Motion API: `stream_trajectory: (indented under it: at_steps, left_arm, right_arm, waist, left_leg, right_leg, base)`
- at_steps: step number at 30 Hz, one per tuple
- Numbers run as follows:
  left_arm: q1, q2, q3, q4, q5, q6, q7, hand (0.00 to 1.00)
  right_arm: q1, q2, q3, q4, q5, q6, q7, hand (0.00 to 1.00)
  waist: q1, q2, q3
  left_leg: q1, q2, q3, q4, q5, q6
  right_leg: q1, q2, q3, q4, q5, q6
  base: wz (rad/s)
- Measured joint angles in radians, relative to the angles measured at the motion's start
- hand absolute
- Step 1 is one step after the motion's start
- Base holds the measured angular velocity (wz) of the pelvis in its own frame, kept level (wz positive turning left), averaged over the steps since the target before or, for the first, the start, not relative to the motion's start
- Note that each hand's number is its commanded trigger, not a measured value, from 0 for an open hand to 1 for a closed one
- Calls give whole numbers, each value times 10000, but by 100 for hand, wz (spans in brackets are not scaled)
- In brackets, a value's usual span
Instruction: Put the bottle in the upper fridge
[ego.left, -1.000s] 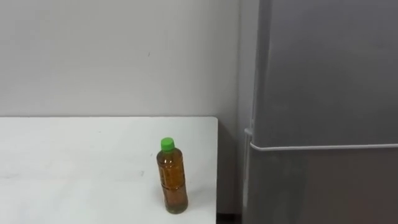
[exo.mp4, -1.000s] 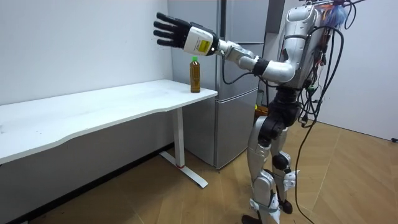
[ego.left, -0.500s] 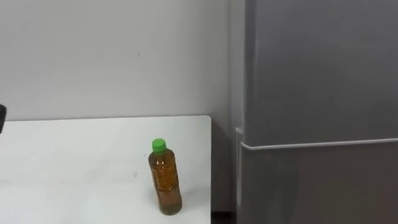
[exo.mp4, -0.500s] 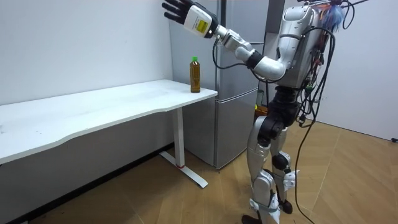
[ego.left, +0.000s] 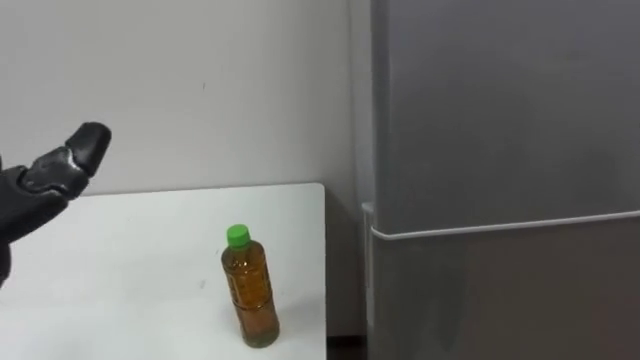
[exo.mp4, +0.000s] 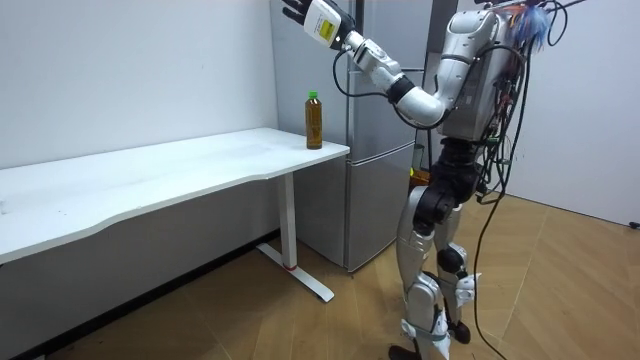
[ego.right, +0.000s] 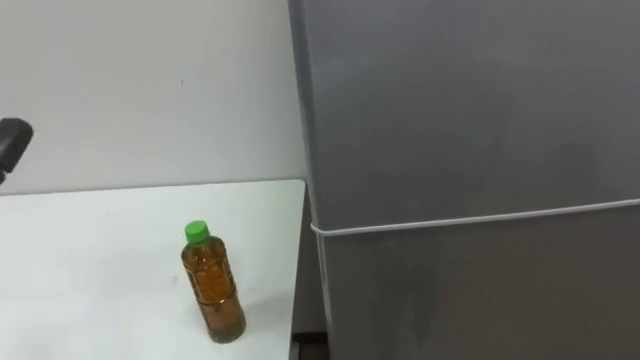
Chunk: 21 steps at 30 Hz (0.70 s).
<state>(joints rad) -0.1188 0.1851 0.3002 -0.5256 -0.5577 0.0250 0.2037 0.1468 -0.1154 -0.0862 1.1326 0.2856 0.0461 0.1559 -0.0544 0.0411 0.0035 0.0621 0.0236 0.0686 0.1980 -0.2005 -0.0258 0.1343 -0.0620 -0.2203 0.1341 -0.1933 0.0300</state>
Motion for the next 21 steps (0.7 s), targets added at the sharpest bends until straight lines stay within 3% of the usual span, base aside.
stream_trajectory:
  at_steps: [9,13,21]
  left_arm:
    - [-331,-145,-937,4,-13,626,-729,0]
    - [-602,-177,-1209,44,-19,643,-945,0]
    - [-626,-212,-2443,557,-852,1105,-1719,0]
  right_arm:
    - [-120,-1,149,-7,41,107,-34,0]
    - [-141,-6,148,-23,14,190,-33,0]
    - [-360,-40,344,-56,15,443,-42,0]
  waist:
    - [-260,26,-24]
    - [-372,30,-22]
    - [-644,-17,33]
  left_leg:
    - [27,10,120,-3,0,0]
    - [76,12,148,-15,0,0]
    - [144,16,192,-23,0,0]
  right_leg:
    - [-66,3,195,31,2,-2]
    - [19,3,224,64,4,-3]
    - [-9,-2,282,129,0,2]
  base:
    - [-5]
    - [-3]
    - [0]
